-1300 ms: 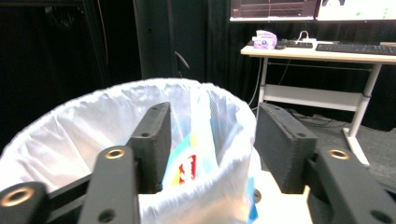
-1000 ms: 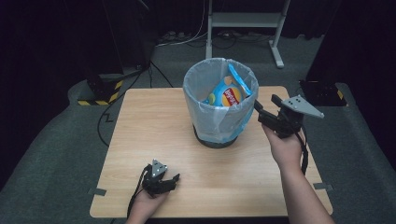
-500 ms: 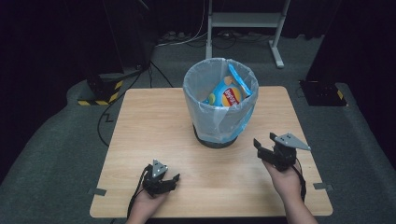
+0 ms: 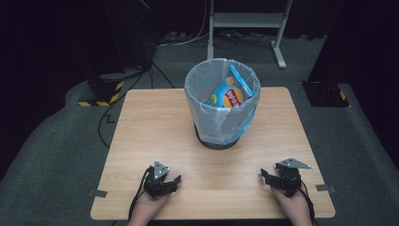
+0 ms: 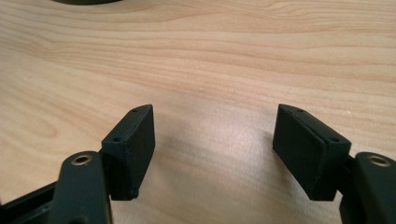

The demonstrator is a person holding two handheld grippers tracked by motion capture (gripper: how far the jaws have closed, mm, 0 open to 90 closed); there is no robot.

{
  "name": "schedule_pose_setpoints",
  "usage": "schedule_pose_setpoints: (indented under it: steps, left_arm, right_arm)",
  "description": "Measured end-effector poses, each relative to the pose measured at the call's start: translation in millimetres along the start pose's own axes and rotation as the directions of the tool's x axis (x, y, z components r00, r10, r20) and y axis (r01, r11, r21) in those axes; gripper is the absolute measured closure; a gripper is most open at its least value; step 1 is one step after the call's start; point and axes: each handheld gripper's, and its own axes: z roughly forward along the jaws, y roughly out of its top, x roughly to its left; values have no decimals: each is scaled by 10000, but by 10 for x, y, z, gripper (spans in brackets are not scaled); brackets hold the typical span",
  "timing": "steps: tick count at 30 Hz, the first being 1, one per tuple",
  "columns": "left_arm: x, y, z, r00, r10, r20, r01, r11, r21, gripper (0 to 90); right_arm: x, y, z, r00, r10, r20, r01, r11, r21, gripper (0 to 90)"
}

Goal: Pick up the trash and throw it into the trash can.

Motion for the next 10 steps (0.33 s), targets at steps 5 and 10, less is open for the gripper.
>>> schedule_pose_setpoints:
  steps: [5,10]
  left_arm:
    - [-1,2,1,10000,12,-41,-12,10000,3,348]
    - [-4,1,4,10000,-52,-84,51,10000,-34,347]
  right_arm:
    - [-11,-10,-11,9994,323,-105,-324,9994,-77,296]
    - [-9,-10,-10,9995,296,-112,-297,9995,-72,287]
